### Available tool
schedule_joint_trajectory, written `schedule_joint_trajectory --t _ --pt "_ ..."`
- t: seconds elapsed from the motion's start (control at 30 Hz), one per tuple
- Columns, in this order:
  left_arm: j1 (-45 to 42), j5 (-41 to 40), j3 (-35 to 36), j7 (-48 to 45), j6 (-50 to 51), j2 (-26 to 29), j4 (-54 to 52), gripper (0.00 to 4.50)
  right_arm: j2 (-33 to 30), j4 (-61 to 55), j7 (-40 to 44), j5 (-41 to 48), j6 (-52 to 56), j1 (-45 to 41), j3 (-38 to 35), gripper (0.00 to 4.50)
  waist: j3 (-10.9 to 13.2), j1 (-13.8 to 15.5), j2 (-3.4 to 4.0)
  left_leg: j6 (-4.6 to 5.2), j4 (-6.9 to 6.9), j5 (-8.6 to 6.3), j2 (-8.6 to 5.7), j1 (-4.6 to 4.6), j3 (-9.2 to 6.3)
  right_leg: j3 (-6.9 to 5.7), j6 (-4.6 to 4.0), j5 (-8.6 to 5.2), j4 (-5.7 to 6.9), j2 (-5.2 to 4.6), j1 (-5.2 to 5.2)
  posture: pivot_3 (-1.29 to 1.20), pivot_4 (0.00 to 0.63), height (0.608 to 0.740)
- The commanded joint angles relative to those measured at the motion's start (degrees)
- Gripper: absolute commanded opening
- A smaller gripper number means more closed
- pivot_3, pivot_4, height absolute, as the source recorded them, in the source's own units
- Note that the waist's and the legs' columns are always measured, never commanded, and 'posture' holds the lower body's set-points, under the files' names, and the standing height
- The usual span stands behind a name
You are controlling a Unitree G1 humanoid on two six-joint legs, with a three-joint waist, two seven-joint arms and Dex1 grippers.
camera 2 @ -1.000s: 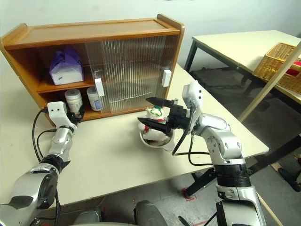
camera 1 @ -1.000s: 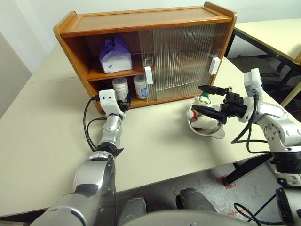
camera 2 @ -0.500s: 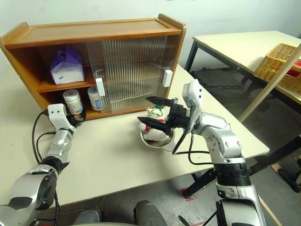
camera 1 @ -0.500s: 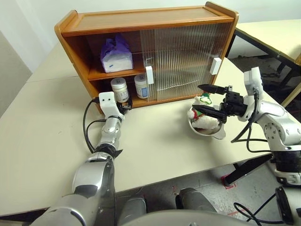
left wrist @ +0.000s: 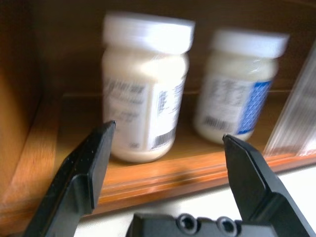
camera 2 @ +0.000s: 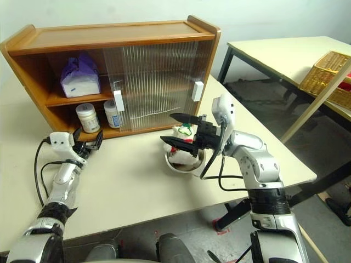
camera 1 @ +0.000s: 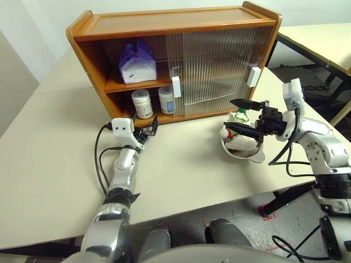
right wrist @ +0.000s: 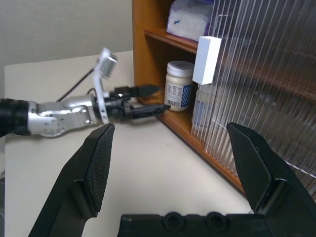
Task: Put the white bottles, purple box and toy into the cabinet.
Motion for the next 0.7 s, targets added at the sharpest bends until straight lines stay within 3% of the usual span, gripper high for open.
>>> schedule_joint_trajectory --t 0.03,0.27,0.3,0.4,0.7 --pt "3.2 -1.4 -1.1 -2.6 6.3 2.3 -12.3 4.48 0.2 1.1 0.6 -0.9 -1.0 -0.3 0.7 4.5 0.0 0.2 -0.01 0.0 0.0 0.0 0.0 -0.01 0.0 0.0 -0.02 0.01 0.0 0.0 0.0 -0.09 0.0 0.74" --pt "5.5 -5.0 -8.1 -9.7 23.2 3.9 -30.9 4.48 0.8 2.8 1.1 -1.5 -1.9 -1.1 1.1 4.5 0.0 1.4 -0.05 -0.04 0.06 -0.02 0.0 -0.01 0.0 0.0 -0.31 0.14 0.01 0.0 0.0 -0.09 0.0 0.74" --pt "4.8 -5.4 -9.0 -10.0 25.3 3.4 -32.4 4.3 0.9 3.0 1.2 -1.5 -2.1 -1.3 1.1 4.5 0.0 1.5 -0.05 -0.05 0.09 -0.02 0.0 -0.01 0.01 0.0 -0.47 0.24 0.01 0.0 -0.01 -0.09 0.0 0.74" --pt "2.8 -6.1 -11.7 -10.9 30.2 2.1 -35.7 3.52 1.1 3.4 1.2 -1.6 -2.5 -1.4 1.3 4.5 0.0 1.7 -0.08 -0.06 0.14 -0.03 0.01 -0.03 0.0 0.01 -0.85 0.47 0.01 0.0 0.0 -0.09 0.0 0.74" --pt "-5.7 -2.7 -15.0 -8.9 31.9 -3.1 -29.3 0.3 1.0 2.4 0.1 -1.5 -2.3 -1.1 1.1 4.5 0.0 1.6 -0.1 -0.04 0.21 -0.02 0.04 0.0 0.0 0.03 -0.89 0.5 0.03 0.0 0.02 -0.12 0.0 0.74"
